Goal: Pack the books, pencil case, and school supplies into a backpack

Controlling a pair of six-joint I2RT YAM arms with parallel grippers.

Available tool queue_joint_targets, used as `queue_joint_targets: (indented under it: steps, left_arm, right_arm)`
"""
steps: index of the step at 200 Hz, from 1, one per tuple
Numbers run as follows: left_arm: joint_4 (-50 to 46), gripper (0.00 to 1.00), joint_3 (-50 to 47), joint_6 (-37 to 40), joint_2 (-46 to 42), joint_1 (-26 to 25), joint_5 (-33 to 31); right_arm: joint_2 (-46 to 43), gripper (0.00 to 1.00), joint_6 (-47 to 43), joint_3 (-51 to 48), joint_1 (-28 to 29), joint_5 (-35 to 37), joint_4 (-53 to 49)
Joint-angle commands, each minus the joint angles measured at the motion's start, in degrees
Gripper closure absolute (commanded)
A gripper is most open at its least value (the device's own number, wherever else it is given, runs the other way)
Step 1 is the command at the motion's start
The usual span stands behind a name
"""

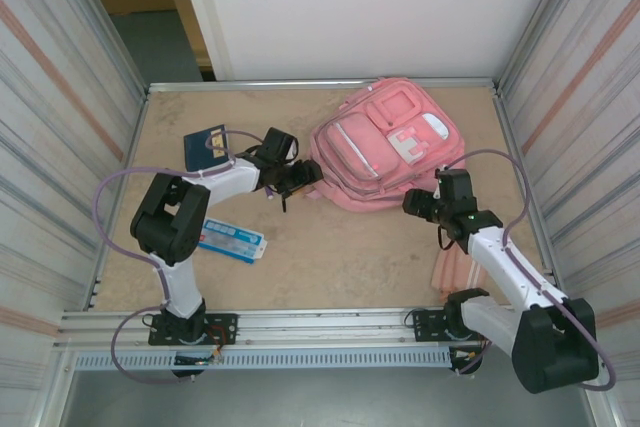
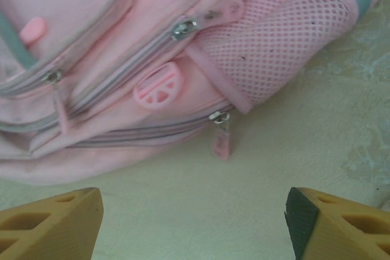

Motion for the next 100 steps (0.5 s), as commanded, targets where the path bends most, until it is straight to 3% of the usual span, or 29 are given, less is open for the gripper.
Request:
queue_joint_targets:
  steps: [1, 8, 43, 61, 100]
  left_arm:
    - [0.3, 0.44, 3.1, -0.8, 2.6, -0.1, 0.2]
    - [-0.1, 0.53, 4.7, 0.6, 3.8, -0.4, 0.5]
    - [-3.4, 0.60, 7.7, 4.9, 5.9, -0.8, -3.2]
    - [-3.2, 0.80, 7.2, 4.9, 4.9, 0.1, -1.3]
    - [-5.1, 1.00, 7.3, 6.6, 1.3, 0.9, -1.3]
  right_arm:
    - [4.3, 0.21, 1.3, -0.4, -3.9, -8.9, 2.5]
    - [5.9, 0.21, 1.1, 0.1, -4.8, -10.7, 2.6]
    - [13.8, 0.28, -1.0, 3.0, -5.9, -15.7, 3.8]
    - [16.6, 0.30, -0.6, 3.8, -6.0, -15.6, 3.9]
    - [22.2, 0.34, 0.7, 6.1, -6.6, -14.7, 6.4]
